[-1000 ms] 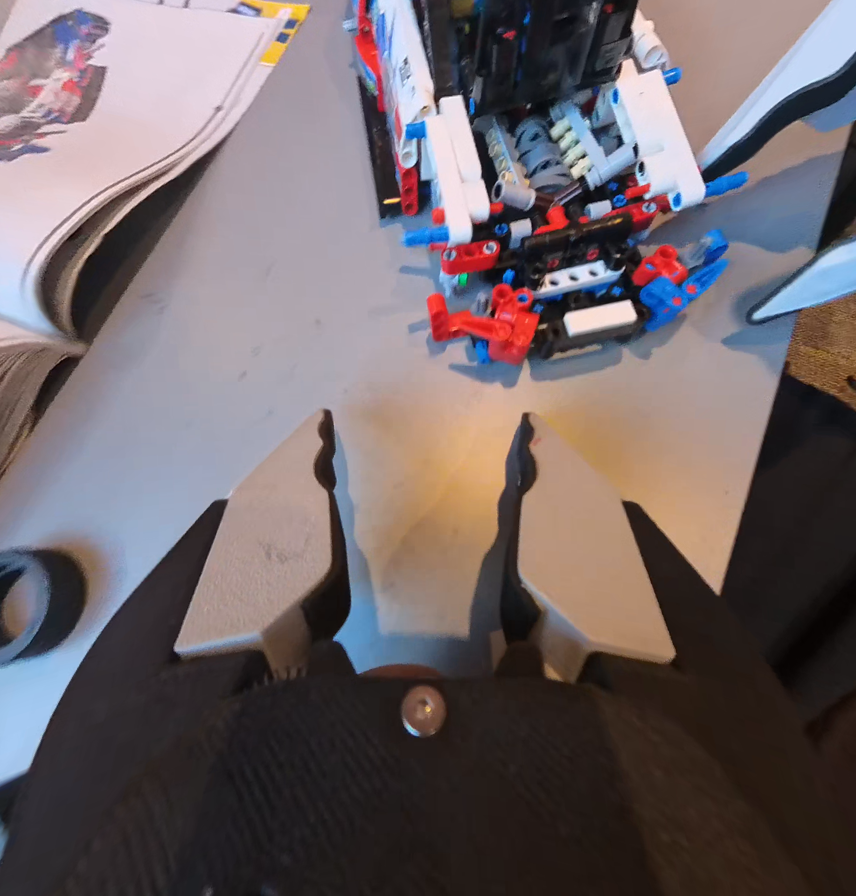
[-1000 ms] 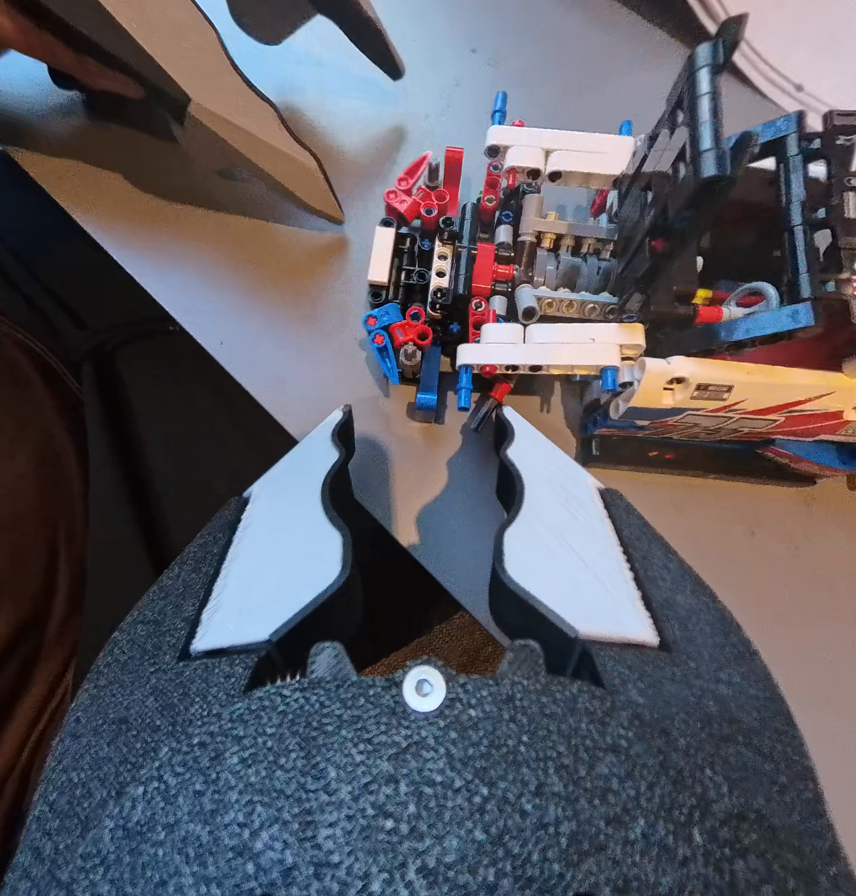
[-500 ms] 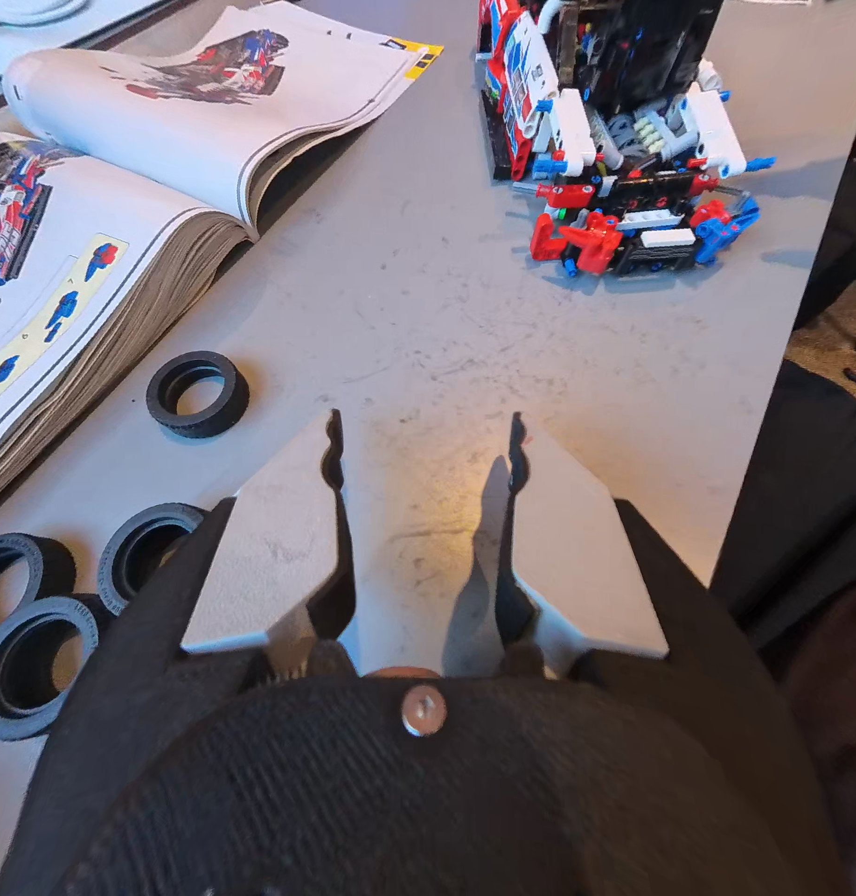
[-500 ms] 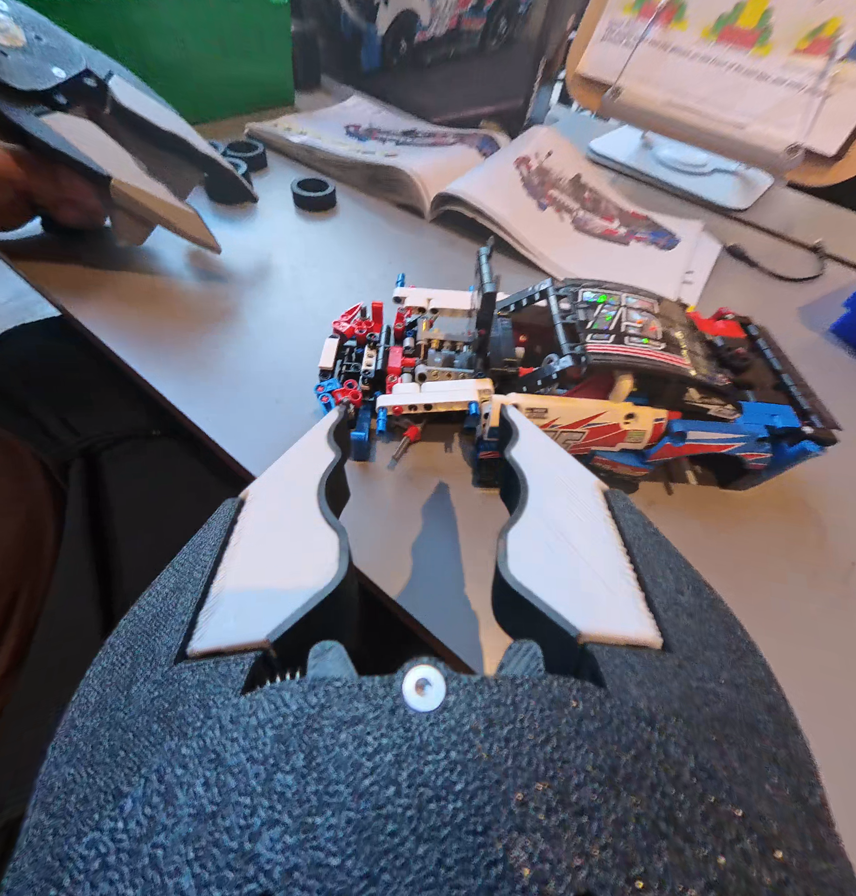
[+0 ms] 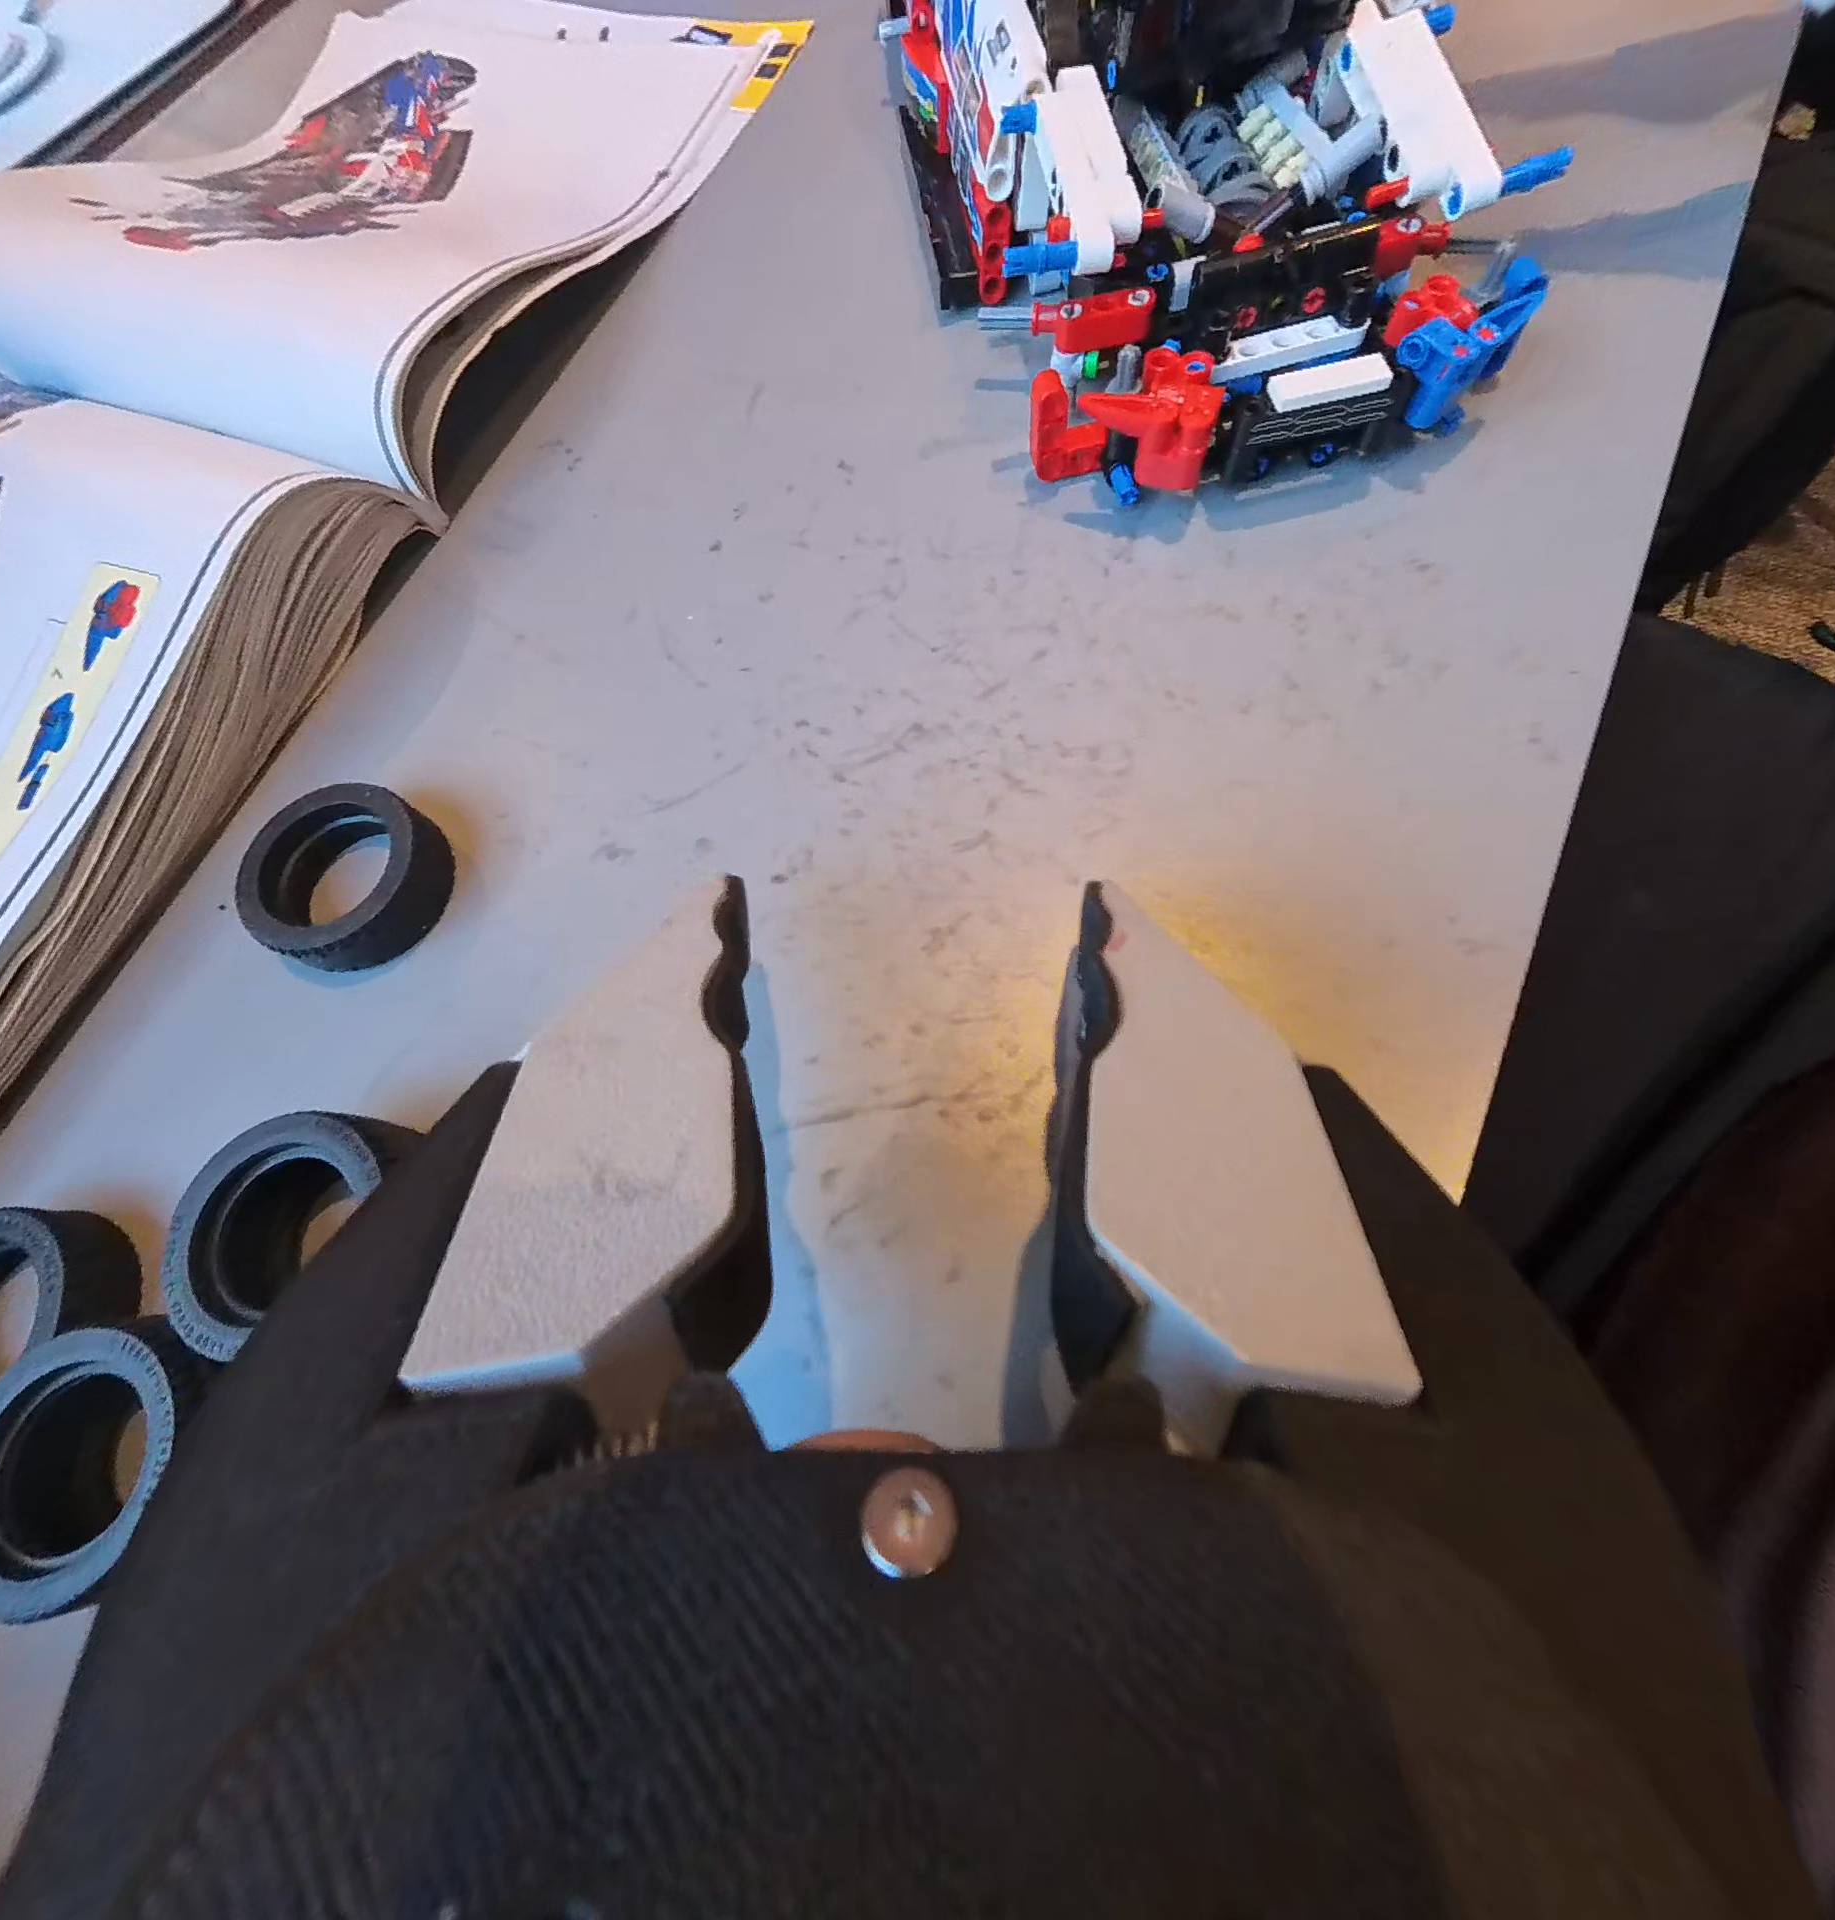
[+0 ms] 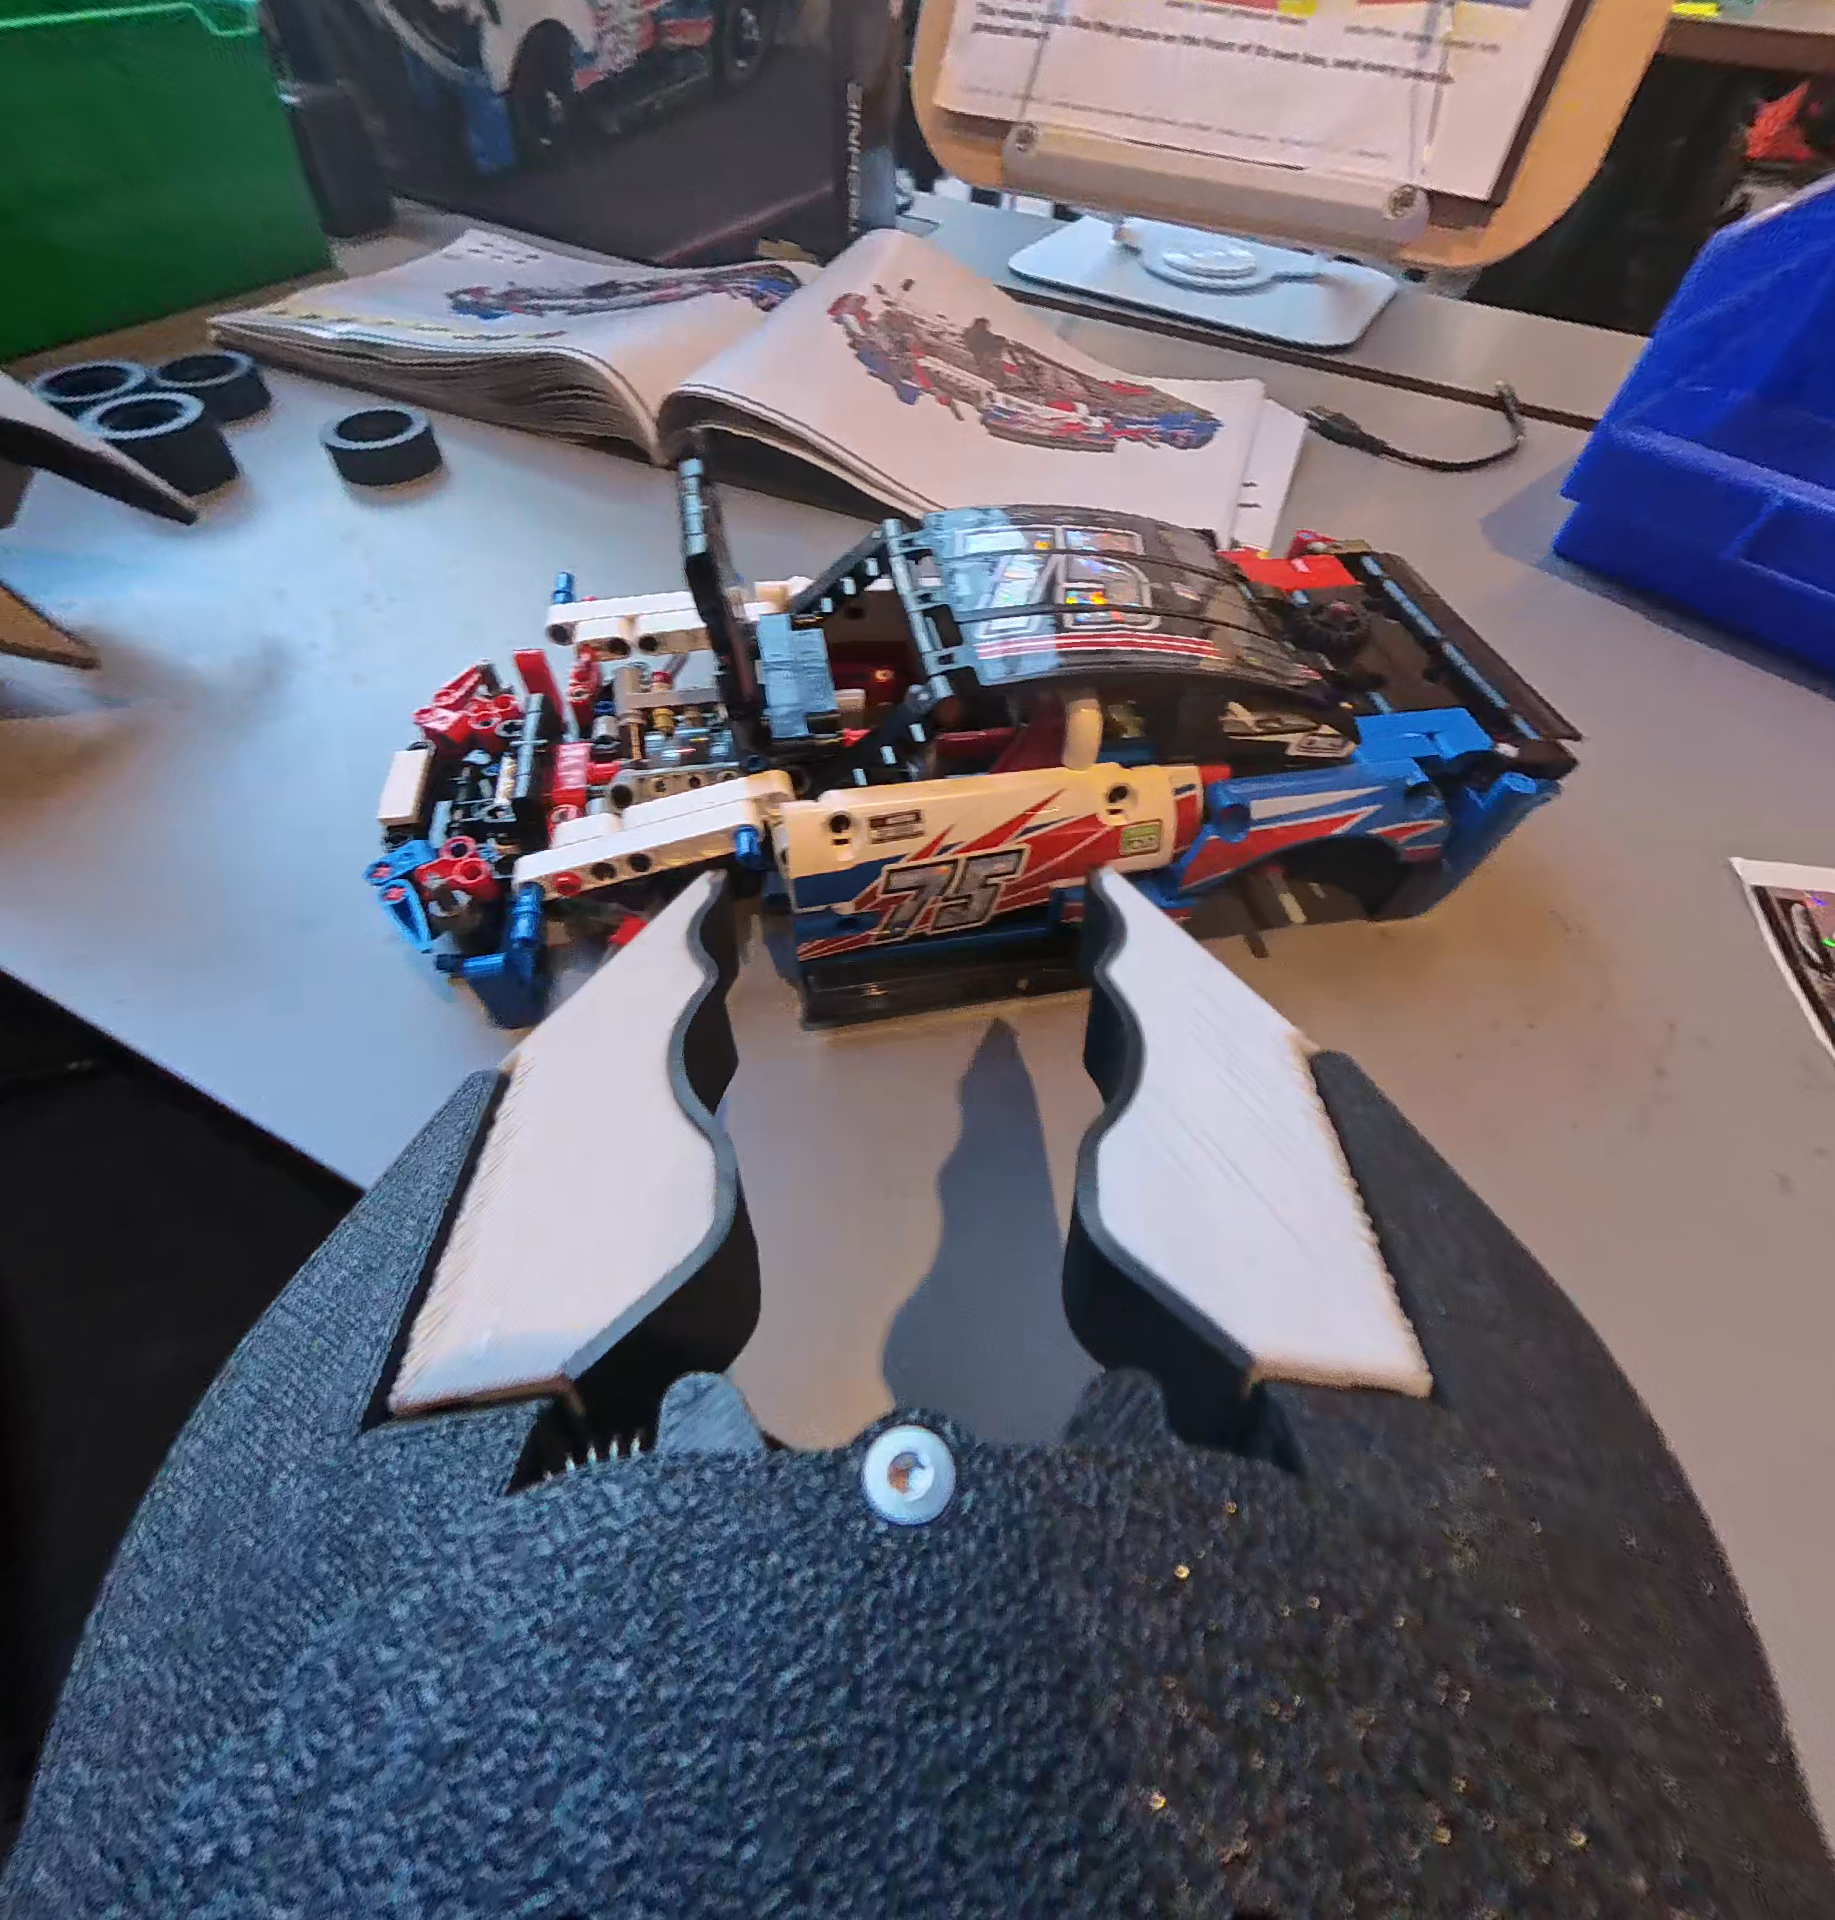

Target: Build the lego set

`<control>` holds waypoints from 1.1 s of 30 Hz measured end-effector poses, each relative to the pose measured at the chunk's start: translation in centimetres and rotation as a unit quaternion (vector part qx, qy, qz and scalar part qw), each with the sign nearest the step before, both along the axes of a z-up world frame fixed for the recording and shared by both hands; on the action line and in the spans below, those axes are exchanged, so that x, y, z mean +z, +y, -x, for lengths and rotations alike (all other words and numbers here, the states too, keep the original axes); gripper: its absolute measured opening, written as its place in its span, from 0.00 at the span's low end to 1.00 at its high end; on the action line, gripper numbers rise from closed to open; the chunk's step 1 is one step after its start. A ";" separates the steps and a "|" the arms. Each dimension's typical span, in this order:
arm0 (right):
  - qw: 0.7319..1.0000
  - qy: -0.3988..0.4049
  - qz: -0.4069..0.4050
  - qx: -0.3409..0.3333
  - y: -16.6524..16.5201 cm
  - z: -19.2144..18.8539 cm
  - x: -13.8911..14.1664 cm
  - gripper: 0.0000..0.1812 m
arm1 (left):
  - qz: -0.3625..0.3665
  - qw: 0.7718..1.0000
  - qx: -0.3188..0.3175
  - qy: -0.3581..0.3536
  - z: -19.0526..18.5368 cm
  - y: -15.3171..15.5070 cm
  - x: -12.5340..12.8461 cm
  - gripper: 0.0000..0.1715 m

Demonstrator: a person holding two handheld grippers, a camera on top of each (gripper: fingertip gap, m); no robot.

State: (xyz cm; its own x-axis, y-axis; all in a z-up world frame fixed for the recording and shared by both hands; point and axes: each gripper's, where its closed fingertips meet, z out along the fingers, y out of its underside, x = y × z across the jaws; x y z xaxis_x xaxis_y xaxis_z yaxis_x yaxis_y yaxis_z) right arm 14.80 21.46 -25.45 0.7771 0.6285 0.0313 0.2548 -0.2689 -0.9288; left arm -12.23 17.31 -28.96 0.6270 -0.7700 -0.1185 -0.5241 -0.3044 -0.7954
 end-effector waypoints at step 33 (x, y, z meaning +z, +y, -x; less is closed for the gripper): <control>0.994 0.050 0.041 -0.093 3.1 -4.0 -1.8 0.41 | 0.004 1.000 0.021 -0.003 -0.4 1.7 0.0 0.34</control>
